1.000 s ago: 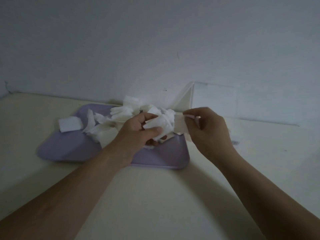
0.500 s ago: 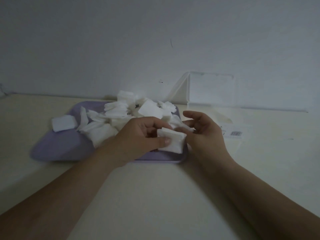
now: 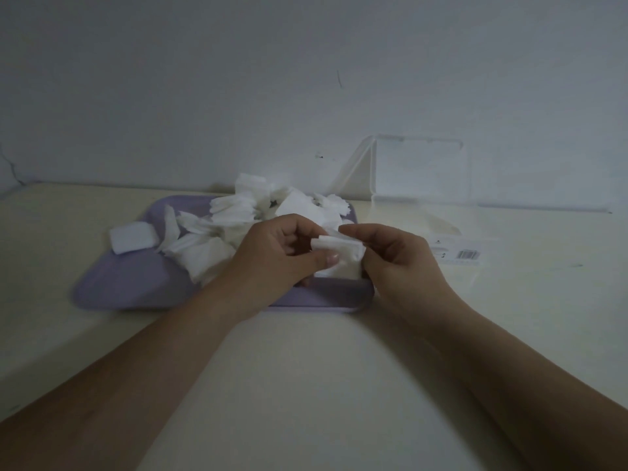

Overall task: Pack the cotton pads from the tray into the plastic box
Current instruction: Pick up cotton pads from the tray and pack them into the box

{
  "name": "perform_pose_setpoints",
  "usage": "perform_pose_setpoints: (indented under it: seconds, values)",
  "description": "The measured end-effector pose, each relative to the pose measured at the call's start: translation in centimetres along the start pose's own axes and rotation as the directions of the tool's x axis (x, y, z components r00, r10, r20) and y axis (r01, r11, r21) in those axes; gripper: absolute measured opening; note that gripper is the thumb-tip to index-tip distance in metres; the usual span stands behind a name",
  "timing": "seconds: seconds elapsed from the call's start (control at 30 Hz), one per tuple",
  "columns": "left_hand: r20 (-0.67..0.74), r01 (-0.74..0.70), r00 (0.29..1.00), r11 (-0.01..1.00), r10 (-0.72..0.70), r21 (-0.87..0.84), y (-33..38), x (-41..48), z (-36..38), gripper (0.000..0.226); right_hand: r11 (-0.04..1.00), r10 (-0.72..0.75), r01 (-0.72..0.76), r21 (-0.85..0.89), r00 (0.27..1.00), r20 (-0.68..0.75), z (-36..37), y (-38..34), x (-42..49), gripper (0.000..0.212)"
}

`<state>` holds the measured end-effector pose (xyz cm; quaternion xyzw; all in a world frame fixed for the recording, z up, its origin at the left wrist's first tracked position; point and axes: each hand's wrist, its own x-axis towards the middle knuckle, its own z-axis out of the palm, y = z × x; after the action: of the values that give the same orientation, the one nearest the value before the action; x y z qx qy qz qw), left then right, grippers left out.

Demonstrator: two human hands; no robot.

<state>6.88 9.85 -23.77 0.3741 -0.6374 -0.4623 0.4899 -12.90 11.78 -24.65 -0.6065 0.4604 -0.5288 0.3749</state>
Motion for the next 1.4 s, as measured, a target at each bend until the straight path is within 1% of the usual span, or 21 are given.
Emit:
perform_pose_setpoints:
  seconds: [0.03,0.1,0.2,0.23,0.27,0.37,0.47,0.53,0.63,0.83,0.87,0.93,1.03,1.2,1.3,1.4]
  values:
    - [-0.003,-0.003,1.0,1.0,0.003,0.009,0.0,-0.1,0.0,0.021,1.0,-0.005,0.005,0.001,1.0,0.017,0.0,-0.1,-0.1,0.055]
    - [0.002,-0.014,1.0,0.999,0.013,0.029,0.1,-0.2,0.2,0.02,0.999,-0.001,-0.001,0.039,0.999,0.038,0.0,-0.1,-0.2,0.056]
    - [-0.019,-0.035,0.999,0.998,0.036,0.046,0.0,-0.2,0.4,0.017,0.98,0.03,-0.048,0.195,0.995,0.098,-0.4,0.2,0.1,0.052]
    - [-0.029,-0.045,0.998,0.997,0.046,0.059,-0.1,-0.2,0.4,0.017,0.974,0.033,-0.06,0.219,0.991,0.128,-0.4,0.2,0.1,0.051]
    - [-0.034,-0.051,0.998,0.996,0.054,0.073,-0.2,-0.2,0.4,0.017,0.976,0.025,-0.054,0.209,0.99,0.137,-0.4,0.2,0.1,0.05]
    - [-0.051,-0.024,0.998,0.996,0.029,0.084,-0.2,-0.1,0.2,0.015,0.996,-0.011,0.007,0.089,0.999,0.051,-0.3,0.3,-0.1,0.039]
    - [-0.092,0.065,0.994,0.998,-0.064,0.009,0.0,0.3,-0.2,0.013,0.995,-0.01,0.009,0.099,1.0,0.002,-0.4,0.5,0.2,0.042]
    - [-0.06,0.103,0.993,0.994,-0.105,-0.029,0.0,0.4,-0.2,0.018,0.994,-0.033,0.031,0.104,0.999,0.011,-0.5,0.3,0.2,0.044]
    - [-0.005,0.102,0.995,0.995,-0.102,0.002,0.0,0.3,-0.2,0.018,0.995,-0.069,0.066,0.071,0.996,0.05,-0.4,0.2,-0.1,0.047]
    - [-0.029,0.153,0.988,0.987,-0.155,-0.047,0.1,0.5,-0.5,0.006,0.993,-0.107,0.112,-0.046,0.988,0.11,-0.2,-0.3,-0.3,0.052]
    - [-0.04,0.157,0.986,0.986,-0.159,-0.051,0.1,0.5,-0.5,0.008,0.992,-0.113,0.119,-0.048,0.987,0.114,-0.3,-0.3,-0.3,0.053]
    - [-0.062,0.158,0.985,0.985,-0.162,-0.063,0.1,0.5,-0.4,0.015,0.992,-0.118,0.123,-0.033,0.986,0.115,-0.3,-0.1,-0.2,0.054]
    - [-0.072,0.159,0.984,0.984,-0.165,-0.081,0.2,0.6,-0.4,0.017,0.994,-0.107,0.109,-0.013,0.989,0.099,-0.3,0.1,0.0,0.055]
    - [-0.111,0.15,0.98,0.978,-0.167,-0.147,0.3,0.8,-0.6,0.023,0.996,-0.059,0.053,0.065,0.995,0.086,-0.3,0.3,0.1,0.05]
    - [-0.129,0.14,0.977,0.969,-0.168,-0.202,0.4,1.0,-0.6,0.02,0.992,-0.031,0.024,0.121,0.998,0.059,-0.2,0.4,0.1,0.046]
    - [-0.095,0.128,0.983,0.96,-0.156,-0.247,0.3,1.1,-0.4,0.018,0.982,0.004,-0.013,0.187,0.999,0.048,-0.1,0.4,0.2,0.041]
